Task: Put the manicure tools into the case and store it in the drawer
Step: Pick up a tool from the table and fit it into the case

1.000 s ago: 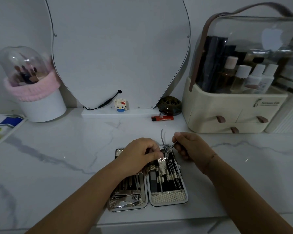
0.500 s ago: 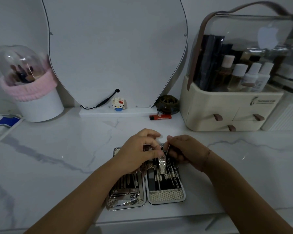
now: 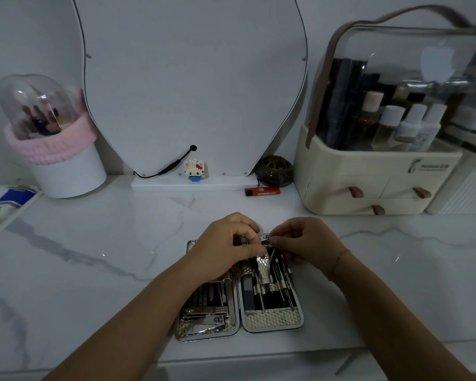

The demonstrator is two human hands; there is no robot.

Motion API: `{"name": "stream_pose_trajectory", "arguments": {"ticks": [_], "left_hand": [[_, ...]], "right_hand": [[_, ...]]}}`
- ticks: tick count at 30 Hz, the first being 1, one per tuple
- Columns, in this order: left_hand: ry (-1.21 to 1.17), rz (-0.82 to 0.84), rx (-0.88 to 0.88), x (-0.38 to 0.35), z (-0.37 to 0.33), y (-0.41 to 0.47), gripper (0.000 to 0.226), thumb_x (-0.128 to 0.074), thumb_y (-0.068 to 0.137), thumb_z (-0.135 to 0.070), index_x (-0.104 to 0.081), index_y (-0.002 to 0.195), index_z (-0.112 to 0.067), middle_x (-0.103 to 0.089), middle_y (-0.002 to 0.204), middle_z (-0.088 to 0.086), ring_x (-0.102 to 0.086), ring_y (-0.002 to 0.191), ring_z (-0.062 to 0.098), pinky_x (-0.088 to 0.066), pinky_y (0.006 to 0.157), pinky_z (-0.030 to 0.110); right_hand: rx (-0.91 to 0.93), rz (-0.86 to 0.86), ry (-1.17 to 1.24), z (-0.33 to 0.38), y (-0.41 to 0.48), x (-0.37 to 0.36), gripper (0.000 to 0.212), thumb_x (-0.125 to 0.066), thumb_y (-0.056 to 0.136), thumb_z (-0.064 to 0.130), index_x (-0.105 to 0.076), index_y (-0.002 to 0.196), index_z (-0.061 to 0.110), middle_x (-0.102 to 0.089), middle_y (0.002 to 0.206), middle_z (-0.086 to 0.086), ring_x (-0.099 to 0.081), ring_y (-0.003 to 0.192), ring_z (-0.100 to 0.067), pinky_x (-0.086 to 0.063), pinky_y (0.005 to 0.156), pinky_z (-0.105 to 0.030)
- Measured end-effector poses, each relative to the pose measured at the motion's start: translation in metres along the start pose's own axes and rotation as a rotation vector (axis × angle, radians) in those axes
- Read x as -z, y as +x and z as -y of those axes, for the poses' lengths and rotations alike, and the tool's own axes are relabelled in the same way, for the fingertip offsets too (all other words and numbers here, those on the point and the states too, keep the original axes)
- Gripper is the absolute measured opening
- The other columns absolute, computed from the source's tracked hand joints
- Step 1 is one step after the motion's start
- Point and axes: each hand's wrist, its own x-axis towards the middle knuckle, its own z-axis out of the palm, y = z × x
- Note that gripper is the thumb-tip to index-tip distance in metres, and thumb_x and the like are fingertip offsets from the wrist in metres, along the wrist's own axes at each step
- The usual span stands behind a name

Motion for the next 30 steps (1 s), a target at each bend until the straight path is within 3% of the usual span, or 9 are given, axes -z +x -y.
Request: {"name": "stream_pose_trajectory", "arguments": {"ticks": [3, 6, 13, 16, 21, 26, 28, 30], "left_hand": [[0.008, 0.0, 0.002, -0.001, 0.001, 0.0, 0.009, -0.079, 0.073, -0.024, -0.071, 0.07, -0.026, -0.061, 0.093, -0.016, -0.059, 0.087, 0.006, -0.044, 0.075, 0.014], [0.027, 0.008, -0.002, -0.004, 0.001, 0.0, 0.007, -0.079, 0.073, -0.024, -0.072, 0.072, -0.021, -0.06, 0.09, -0.013, -0.057, 0.082, 0.0, -0.041, 0.071, 0.008], [0.067, 0.025, -0.023, -0.007, 0.002, 0.002, 0.013, -0.08, 0.072, -0.023, -0.069, 0.067, -0.029, -0.056, 0.086, -0.011, -0.054, 0.076, -0.003, -0.042, 0.069, 0.012], [0.075, 0.013, -0.036, -0.007, 0.002, 0.002, 0.011, -0.078, 0.074, -0.022, -0.069, 0.072, -0.027, -0.055, 0.083, -0.012, -0.054, 0.075, -0.001, -0.044, 0.072, 0.017], [0.075, -0.102, -0.064, -0.005, 0.003, 0.001, 0.012, -0.072, 0.081, -0.024, -0.063, 0.083, -0.033, -0.061, 0.087, -0.012, -0.058, 0.077, 0.001, -0.042, 0.068, 0.008], [0.022, -0.212, -0.034, -0.003, 0.004, 0.0, 0.006, -0.066, 0.086, -0.028, -0.067, 0.092, -0.028, -0.068, 0.085, -0.007, -0.062, 0.067, 0.02, -0.051, 0.065, 0.029], [0.021, -0.219, -0.042, -0.002, 0.003, -0.001, 0.006, -0.063, 0.088, -0.028, -0.066, 0.093, -0.028, -0.068, 0.087, -0.008, -0.064, 0.064, 0.018, -0.052, 0.065, 0.031], [0.01, -0.203, -0.043, -0.002, 0.003, -0.001, 0.006, -0.06, 0.091, -0.029, -0.065, 0.094, -0.029, -0.068, 0.088, -0.009, -0.068, 0.066, 0.014, -0.053, 0.067, 0.032]], "right_hand": [[-0.006, 0.009, -0.033, 0.001, 0.0, 0.001, 0.009, -0.073, 0.074, 0.021, -0.071, 0.078, 0.013, -0.07, 0.067, -0.013, -0.057, 0.05, -0.012, -0.046, 0.046, -0.017], [-0.004, 0.025, -0.05, 0.002, -0.001, 0.002, 0.01, -0.071, 0.077, 0.022, -0.073, 0.078, 0.012, -0.07, 0.067, -0.011, -0.056, 0.05, -0.01, -0.046, 0.046, -0.016], [0.026, 0.049, -0.062, 0.002, -0.001, 0.003, 0.007, -0.071, 0.077, 0.02, -0.073, 0.076, 0.013, -0.071, 0.072, -0.017, -0.056, 0.053, -0.013, -0.047, 0.049, -0.017], [0.03, 0.068, -0.082, 0.003, -0.001, 0.003, 0.003, -0.072, 0.076, 0.017, -0.072, 0.074, 0.015, -0.069, 0.066, -0.01, -0.055, 0.05, -0.008, -0.046, 0.048, -0.015], [0.057, 0.099, -0.18, 0.004, -0.003, 0.003, 0.006, -0.073, 0.074, 0.019, -0.071, 0.07, 0.024, -0.07, 0.068, -0.001, -0.058, 0.057, -0.004, -0.048, 0.057, -0.011], [0.111, 0.109, -0.208, 0.007, -0.005, 0.0, 0.01, -0.073, 0.074, 0.024, -0.068, 0.067, 0.029, -0.07, 0.07, -0.004, -0.058, 0.058, -0.007, -0.05, 0.06, -0.017], [0.142, 0.102, -0.252, 0.008, -0.006, -0.004, 0.008, -0.073, 0.074, 0.027, -0.068, 0.069, 0.03, -0.069, 0.073, -0.008, -0.053, 0.059, -0.01, -0.049, 0.062, -0.023], [0.161, 0.1, -0.314, 0.009, -0.007, -0.009, 0.008, -0.073, 0.074, 0.026, -0.067, 0.069, 0.03, -0.067, 0.073, -0.003, -0.051, 0.061, -0.008, -0.044, 0.061, -0.019]]}}
